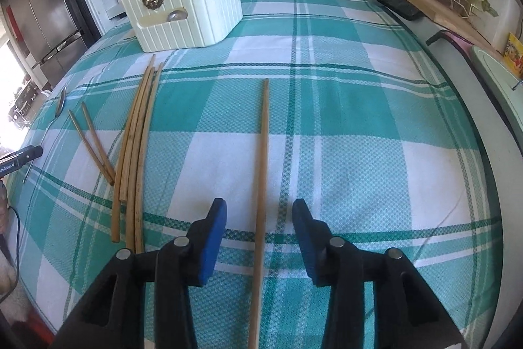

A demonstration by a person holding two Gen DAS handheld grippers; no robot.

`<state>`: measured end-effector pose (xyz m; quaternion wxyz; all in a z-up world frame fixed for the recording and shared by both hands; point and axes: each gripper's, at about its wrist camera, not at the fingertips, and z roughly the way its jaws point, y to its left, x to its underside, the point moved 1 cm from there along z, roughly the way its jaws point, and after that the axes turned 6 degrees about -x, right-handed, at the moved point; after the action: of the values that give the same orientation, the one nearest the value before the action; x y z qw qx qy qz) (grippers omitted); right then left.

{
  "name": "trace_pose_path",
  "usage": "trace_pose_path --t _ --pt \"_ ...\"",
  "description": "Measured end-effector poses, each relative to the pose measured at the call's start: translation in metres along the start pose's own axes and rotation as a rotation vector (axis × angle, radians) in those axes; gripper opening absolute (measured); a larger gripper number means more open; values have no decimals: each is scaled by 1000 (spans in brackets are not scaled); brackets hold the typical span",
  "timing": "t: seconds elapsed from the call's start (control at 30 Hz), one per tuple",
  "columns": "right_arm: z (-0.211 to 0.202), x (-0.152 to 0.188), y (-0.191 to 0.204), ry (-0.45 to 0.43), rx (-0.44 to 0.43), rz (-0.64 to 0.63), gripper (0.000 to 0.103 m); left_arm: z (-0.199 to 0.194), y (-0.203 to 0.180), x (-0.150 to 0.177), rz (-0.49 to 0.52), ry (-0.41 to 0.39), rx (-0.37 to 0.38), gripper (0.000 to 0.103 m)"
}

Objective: Organize utensils
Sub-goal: 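Grasp the second metal spoon with the left gripper while the right grasps a chopstick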

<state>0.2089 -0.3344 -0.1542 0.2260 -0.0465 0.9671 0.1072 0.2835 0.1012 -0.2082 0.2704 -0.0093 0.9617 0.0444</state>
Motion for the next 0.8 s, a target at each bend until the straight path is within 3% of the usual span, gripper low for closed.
trace_pose_path --t 0.6,0.8 --pt "39 -62 1 83 -18 -81 42 44 1 -67 35 33 45 73" --pt "44 -72 -1 90 2 -62 31 52 0 -79 40 36 40 71"
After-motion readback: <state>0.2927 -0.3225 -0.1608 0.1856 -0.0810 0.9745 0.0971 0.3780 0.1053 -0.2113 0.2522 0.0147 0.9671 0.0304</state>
